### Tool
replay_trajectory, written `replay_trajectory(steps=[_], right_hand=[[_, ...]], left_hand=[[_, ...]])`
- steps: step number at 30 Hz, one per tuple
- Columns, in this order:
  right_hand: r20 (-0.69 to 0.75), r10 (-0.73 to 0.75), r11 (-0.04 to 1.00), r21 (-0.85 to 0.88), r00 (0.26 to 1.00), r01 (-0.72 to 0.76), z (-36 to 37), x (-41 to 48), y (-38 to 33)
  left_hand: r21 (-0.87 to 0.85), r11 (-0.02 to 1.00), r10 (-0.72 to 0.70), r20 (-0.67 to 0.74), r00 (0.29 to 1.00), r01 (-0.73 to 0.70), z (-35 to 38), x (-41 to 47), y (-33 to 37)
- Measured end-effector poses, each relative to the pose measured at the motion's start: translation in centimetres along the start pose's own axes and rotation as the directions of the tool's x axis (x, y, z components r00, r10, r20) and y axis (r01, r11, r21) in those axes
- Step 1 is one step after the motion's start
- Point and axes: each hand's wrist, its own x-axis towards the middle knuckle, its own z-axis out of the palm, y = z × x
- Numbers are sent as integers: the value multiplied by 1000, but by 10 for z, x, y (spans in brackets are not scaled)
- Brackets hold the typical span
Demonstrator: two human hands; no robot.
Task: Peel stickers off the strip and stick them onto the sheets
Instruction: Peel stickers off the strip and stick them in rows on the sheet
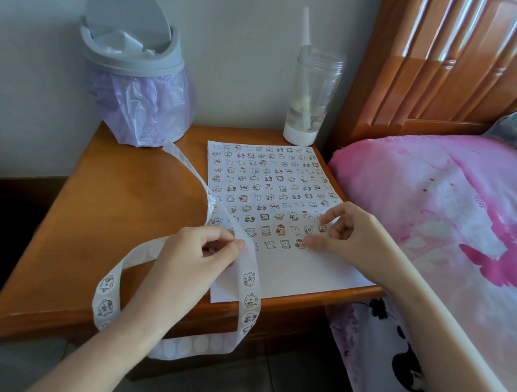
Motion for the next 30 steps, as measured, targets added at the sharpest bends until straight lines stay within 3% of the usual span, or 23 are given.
replay_trajectory(steps=[8,17,22,26,30], right_hand=[[65,-31,999,15,997,30,-7,3,5],[-22,-44,996,-75,999,42,-2,5,9],[-97,-186,982,-4,978,187,5,-15,-19],[116,-291,950,154,950,272,30,-42,-54],[157,-313,933,234,937,273,37,-46,-57]], left_hand=[[16,1000,1,-3,1000,-1,0,0,-1],[15,1000,3,-8,1000,-3,1,-2,1],[-106,994,-18,-18,1000,16,-1,-1,2],[-260,965,-38,-83,996,15,-3,-5,10],[-288,957,-23,-170,985,-27,-6,-8,19]])
